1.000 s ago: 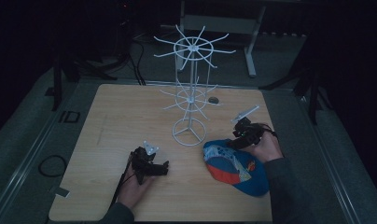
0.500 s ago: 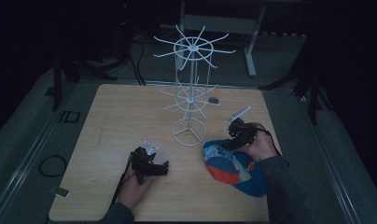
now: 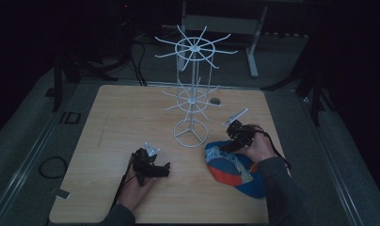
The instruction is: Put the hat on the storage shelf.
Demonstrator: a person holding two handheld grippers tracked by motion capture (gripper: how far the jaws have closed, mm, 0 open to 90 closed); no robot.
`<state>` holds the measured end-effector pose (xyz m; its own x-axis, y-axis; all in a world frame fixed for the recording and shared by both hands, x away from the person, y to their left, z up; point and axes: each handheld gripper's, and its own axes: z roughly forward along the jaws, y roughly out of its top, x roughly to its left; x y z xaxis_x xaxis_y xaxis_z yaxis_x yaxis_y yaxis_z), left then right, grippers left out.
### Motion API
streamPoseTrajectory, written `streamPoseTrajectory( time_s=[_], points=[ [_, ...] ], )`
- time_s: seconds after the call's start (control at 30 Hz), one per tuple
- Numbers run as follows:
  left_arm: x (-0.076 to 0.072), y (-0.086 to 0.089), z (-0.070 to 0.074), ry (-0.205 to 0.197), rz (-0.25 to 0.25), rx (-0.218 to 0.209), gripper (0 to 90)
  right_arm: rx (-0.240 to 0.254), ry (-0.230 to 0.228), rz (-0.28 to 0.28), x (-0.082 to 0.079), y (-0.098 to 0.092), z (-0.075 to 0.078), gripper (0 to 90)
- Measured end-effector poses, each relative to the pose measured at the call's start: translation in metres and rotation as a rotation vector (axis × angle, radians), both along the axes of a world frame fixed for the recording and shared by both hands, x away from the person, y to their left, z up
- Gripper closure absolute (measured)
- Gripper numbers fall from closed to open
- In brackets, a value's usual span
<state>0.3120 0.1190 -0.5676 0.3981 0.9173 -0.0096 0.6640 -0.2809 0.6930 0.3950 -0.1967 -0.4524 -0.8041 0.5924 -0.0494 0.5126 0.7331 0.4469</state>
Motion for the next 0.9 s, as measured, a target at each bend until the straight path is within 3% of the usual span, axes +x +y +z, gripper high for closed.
streamPoseTrajectory(
  time_s=[0.9],
  points=[
    [0.000,0.000,0.000,0.001,-0.001,0.001,2.6,-0.080,0.056,0.013,0.010,0.019,-0.021,26.4]
  ],
)
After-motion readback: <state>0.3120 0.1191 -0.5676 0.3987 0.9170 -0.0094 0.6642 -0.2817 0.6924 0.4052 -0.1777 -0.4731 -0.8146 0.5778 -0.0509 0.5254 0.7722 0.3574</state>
